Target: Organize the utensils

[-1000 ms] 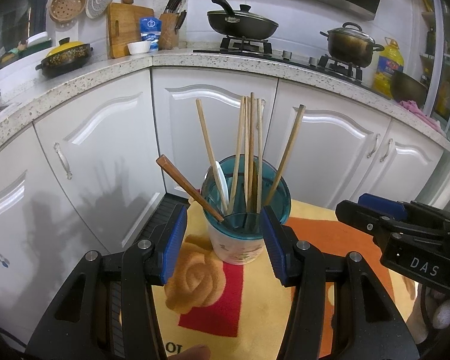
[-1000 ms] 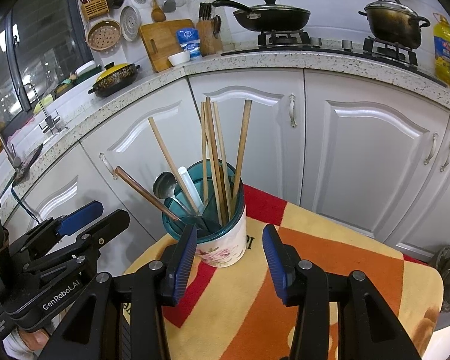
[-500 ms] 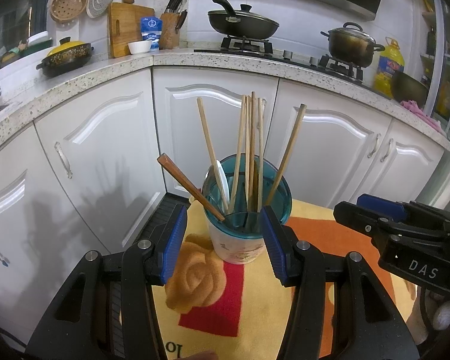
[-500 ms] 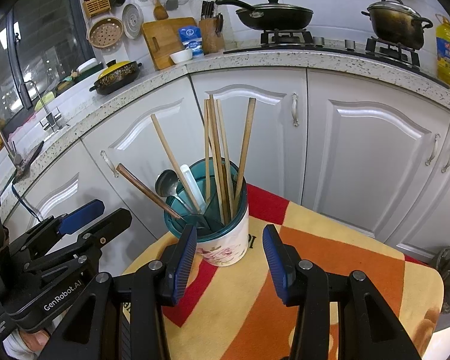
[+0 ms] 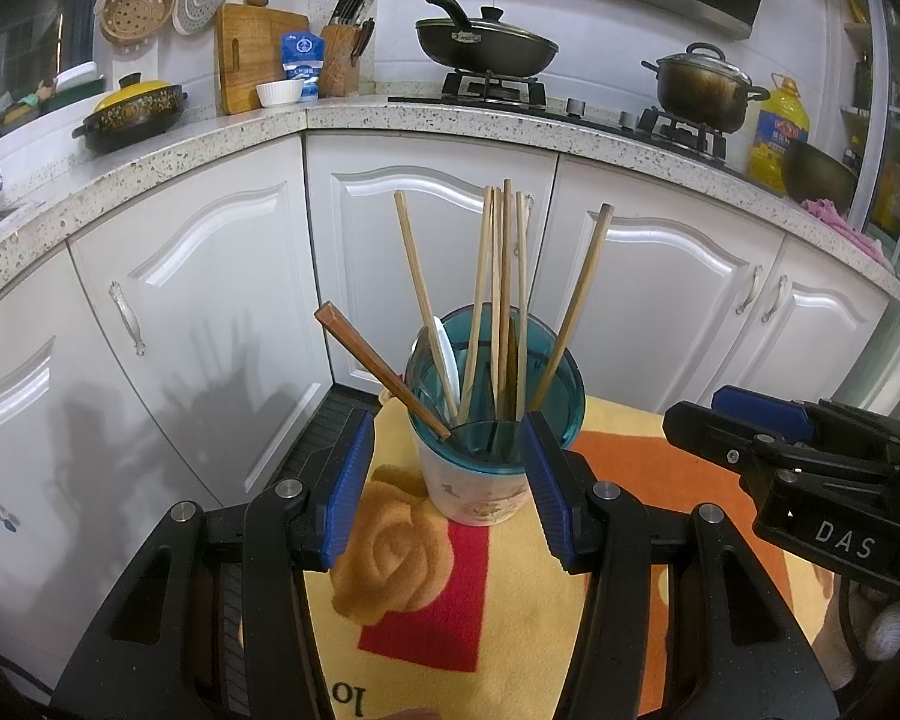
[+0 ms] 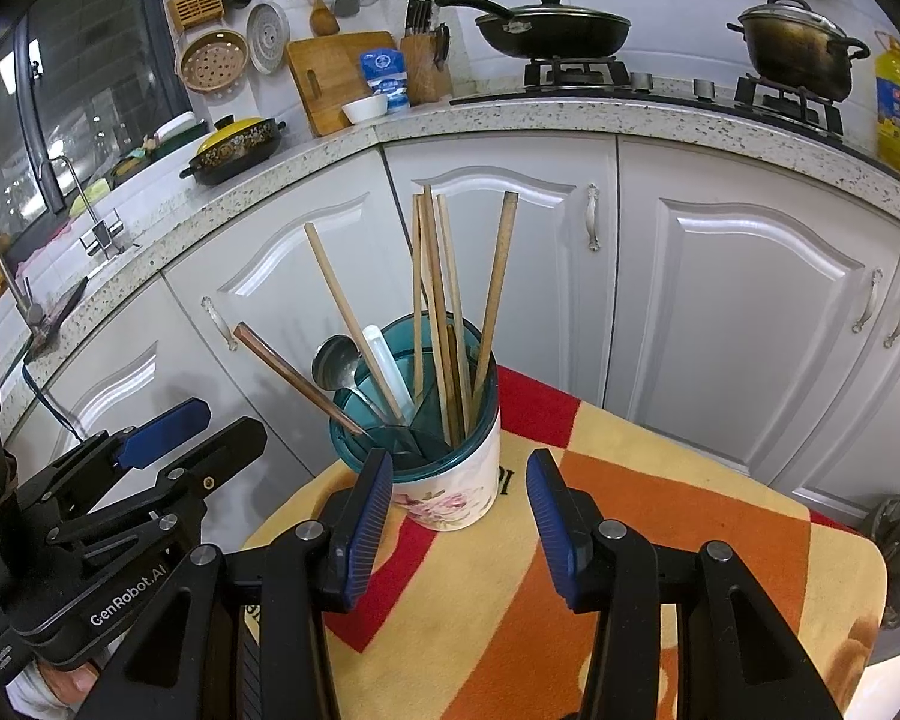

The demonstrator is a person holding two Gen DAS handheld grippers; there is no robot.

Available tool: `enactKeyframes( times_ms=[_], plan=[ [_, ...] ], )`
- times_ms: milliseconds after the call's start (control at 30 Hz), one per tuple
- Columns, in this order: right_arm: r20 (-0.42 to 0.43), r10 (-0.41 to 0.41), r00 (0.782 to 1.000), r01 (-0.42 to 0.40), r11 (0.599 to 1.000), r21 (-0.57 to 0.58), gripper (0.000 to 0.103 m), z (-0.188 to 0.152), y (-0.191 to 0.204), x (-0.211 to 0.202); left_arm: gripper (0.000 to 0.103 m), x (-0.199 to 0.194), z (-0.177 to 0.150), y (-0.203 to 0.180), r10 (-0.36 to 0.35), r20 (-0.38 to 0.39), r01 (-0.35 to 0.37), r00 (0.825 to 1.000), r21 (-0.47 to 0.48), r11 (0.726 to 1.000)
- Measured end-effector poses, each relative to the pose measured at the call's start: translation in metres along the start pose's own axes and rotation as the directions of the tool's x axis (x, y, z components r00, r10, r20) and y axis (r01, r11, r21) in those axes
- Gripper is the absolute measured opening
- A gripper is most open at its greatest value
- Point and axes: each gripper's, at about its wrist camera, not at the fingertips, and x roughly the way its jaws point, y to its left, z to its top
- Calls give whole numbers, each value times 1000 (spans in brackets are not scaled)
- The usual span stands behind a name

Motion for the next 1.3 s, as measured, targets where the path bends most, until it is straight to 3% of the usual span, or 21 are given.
enactKeyframes(
  times_ms=[1033,1300],
  plan=[
    [-24,2,1000,-3,1000,-21,48,2,4,7,50,4,-5,5,-1,-1,1,1000,2,1000],
    [-31,3,1000,-3,1000,-15,48,1,1,10,50,4,-6,3,-32,16,31,999,20,999]
  ],
)
